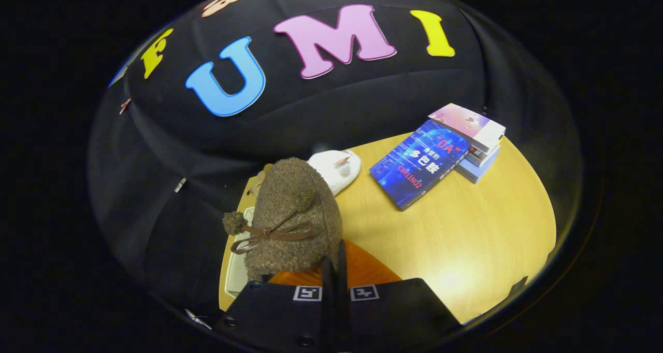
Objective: Open the storage box then place both shoes into the box .Put the left shoe in first, then the right shoe, with the right side of both shoes facing outward in a uniform manner.
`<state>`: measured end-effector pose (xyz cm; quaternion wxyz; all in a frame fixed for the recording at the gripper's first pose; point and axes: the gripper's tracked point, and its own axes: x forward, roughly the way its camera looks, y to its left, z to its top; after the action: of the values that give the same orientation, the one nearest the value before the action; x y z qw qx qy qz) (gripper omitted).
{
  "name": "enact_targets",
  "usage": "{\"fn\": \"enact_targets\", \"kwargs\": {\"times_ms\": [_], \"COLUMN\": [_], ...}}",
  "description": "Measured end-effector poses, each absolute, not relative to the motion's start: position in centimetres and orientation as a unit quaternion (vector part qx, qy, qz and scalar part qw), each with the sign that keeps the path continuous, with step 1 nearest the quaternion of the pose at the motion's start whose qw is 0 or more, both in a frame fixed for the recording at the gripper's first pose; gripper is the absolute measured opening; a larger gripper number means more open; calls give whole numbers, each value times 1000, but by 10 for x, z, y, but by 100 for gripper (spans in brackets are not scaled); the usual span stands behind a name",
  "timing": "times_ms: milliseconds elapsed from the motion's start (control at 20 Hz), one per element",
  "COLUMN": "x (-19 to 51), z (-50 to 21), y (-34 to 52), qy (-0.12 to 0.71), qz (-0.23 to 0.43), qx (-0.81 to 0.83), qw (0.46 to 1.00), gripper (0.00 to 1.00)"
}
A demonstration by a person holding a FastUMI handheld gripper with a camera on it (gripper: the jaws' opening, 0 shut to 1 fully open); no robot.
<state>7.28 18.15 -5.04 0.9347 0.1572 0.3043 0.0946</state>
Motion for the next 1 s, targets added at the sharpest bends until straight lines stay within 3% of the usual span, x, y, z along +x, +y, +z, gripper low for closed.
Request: {"fn": "enact_targets", "kwargs": {"times_ms": [300, 600, 1000], "x": [83, 96, 109], "z": [-70, -132, -148], "y": [267, 298, 298], "qy": [328, 376, 368], "qz": [116, 77, 22], "qx": [134, 93, 32], "qw": [928, 919, 929], "gripper": [5, 6, 19]}}
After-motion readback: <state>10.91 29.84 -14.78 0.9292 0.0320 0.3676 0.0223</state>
